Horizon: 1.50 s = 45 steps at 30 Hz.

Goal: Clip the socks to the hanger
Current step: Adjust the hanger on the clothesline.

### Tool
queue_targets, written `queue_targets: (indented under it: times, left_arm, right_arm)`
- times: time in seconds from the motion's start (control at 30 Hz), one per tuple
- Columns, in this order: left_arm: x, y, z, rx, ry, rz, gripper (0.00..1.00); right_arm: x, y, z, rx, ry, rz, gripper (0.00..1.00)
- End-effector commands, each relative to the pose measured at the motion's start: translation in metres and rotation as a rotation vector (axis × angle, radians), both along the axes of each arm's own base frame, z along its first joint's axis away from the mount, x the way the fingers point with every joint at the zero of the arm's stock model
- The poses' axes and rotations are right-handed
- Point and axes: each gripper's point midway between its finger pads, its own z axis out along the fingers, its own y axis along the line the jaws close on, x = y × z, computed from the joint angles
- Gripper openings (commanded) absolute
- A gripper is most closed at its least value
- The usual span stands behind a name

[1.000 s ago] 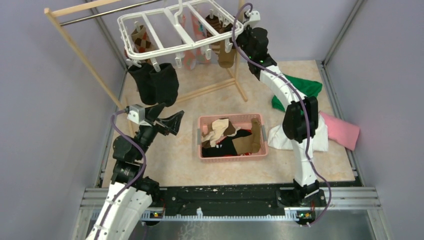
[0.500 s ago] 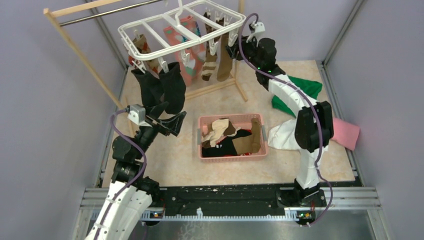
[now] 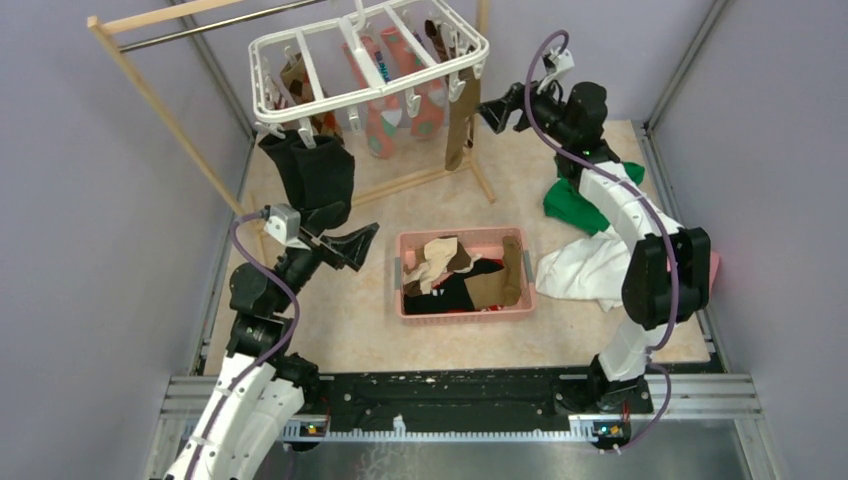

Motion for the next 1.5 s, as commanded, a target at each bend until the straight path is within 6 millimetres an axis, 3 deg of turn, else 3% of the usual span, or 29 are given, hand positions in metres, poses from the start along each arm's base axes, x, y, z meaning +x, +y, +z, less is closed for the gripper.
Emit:
queue_targets:
  times: [0.0,0.2,0.4,0.47,0.67,0.83,0.9,1.03,1.23,1.47]
  left_arm:
    - [-0.002,-0.003,0.014,0.028,-0.068,-0.016,0.98]
    - [-0.001,-0.008,0.021,0.041,-0.099,-0.045,0.98]
    - [0.004,-0.019,0.030,0.034,-0.118,-0.107,0.98]
    - [0.010,-0.022,0.031,0.028,-0.114,-0.111,0.96]
    - [0.042,-0.029,0.024,0.019,-0.080,-0.081,0.75]
    - [0.079,-0.053,0.008,0.026,0.000,-0.031,0.43]
    - [0.094,-0.067,0.001,0.017,0.028,-0.010,0.36]
    - [0.120,-0.098,-0.008,0.007,0.057,0.011,0.31]
    - [0.161,-0.116,-0.021,0.043,0.080,0.070,0.30]
    - [0.175,-0.138,-0.020,0.065,0.064,0.005,0.29]
  right_arm:
    - [-0.035,-0.007,0.032,-0.013,-0.115,0.121,0.98]
    - [-0.064,-0.009,0.016,-0.064,-0.102,0.215,0.98]
    - [-0.127,0.004,0.023,-0.013,-0.236,0.437,0.98]
    - [-0.139,0.005,0.021,0.008,-0.243,0.462,0.98]
    - [-0.141,0.001,-0.002,-0.032,-0.167,0.439,0.98]
    - [-0.144,-0.002,-0.015,-0.064,-0.122,0.417,0.98]
    - [-0.145,-0.003,-0.017,-0.073,-0.110,0.408,0.98]
    - [-0.147,-0.007,-0.023,-0.095,-0.086,0.385,0.98]
    - [-0.157,-0.013,-0.032,-0.136,-0.064,0.362,0.98]
    - [-0.167,-0.016,-0.042,-0.157,-0.054,0.353,0.98]
